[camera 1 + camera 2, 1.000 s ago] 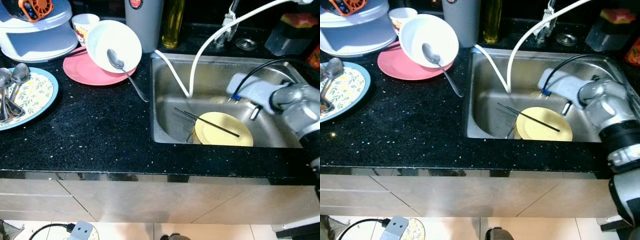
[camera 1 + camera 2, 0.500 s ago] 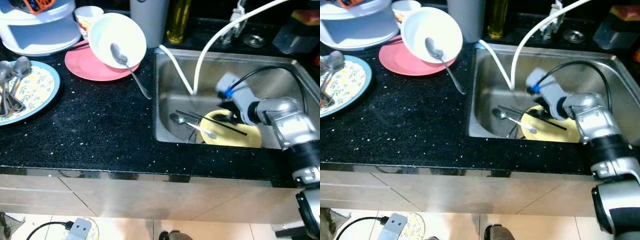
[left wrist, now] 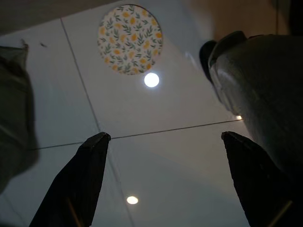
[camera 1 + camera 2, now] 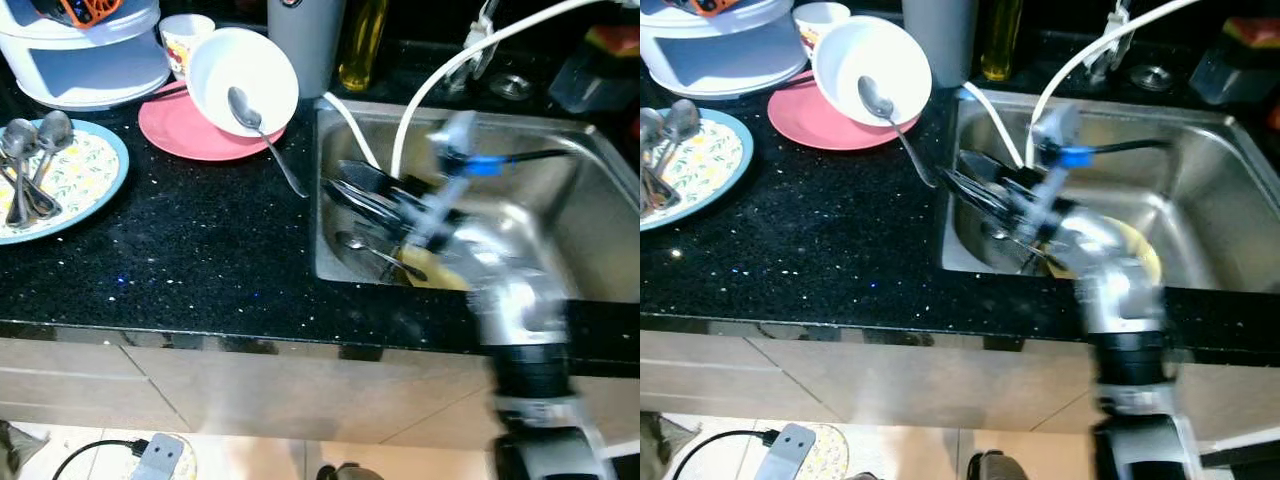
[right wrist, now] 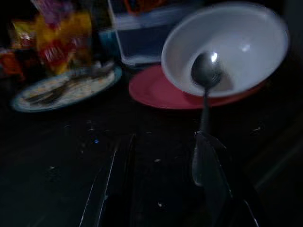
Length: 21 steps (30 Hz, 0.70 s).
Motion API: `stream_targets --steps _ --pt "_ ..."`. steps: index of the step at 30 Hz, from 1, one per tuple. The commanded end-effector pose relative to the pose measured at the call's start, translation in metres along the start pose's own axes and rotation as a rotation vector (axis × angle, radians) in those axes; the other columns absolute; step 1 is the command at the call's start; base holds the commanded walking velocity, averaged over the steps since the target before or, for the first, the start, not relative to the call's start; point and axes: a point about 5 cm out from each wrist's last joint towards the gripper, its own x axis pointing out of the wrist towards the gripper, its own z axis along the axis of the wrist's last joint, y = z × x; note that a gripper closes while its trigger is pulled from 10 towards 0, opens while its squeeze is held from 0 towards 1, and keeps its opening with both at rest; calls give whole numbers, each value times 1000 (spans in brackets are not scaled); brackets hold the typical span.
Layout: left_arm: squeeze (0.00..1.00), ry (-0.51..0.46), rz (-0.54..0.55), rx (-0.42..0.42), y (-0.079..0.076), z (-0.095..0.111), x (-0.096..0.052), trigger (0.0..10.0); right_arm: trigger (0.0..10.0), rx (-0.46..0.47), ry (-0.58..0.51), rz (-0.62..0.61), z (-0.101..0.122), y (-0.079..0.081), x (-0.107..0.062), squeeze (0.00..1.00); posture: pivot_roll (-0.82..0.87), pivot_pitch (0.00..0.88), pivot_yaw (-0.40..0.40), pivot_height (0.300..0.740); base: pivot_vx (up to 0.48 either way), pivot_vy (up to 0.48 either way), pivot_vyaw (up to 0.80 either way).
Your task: Kitchen organization
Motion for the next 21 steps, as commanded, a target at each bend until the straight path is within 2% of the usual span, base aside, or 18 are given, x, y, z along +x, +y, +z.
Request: stream_targets --steps 1,2,3,4,5,7,8,12,16,18,21 --pt "0 53 -93 2 -24 -14 0 10000 10000 -28 17 -71 -3 -4 1 0 29 138 -75 740 0 0 719" --pt "0 53 -93 2 -24 -14 0 10000 10000 -28 17 -71 -3 -4 1 0 29 138 -75 740 0 0 719" --pt "0 50 -93 2 -24 -12 1 10000 10000 -57 31 -131 -4 -9 4 0 36 135 -74 740 0 0 719" --pt "0 47 -93 2 -24 -11 1 10000 10000 -125 57 -196 -3 -16 7 0 42 134 -75 740 0 0 719" --pt "0 47 -93 2 -24 -11 1 10000 10000 -125 57 -196 -3 -16 7 0 42 134 -75 740 0 0 719" --pt "0 45 -92 1 -24 -10 1 10000 10000 -185 75 -260 -2 -23 9 0 49 130 -76 740 0 0 722" --pt "0 45 -92 1 -24 -10 1 10000 10000 -185 75 -260 -2 -23 9 0 49 130 -76 740 0 0 725" --pt "0 43 -88 -4 -23 -10 1 10000 10000 -269 74 -400 6 -41 9 0 68 124 -85 740 0 0 739" --pt "0 44 -83 -8 -21 -10 1 10000 10000 -301 54 -487 12 -49 10 0 74 119 -87 740 0 0 736" --pt "0 45 -81 -9 -21 -11 1 10000 10000 -323 48 -566 15 -56 10 0 75 118 -89 740 0 0 0" --pt "0 46 -80 -10 -21 -11 1 10000 10000 -367 59 -603 16 -58 12 0 77 113 -93 740 0 0 0"
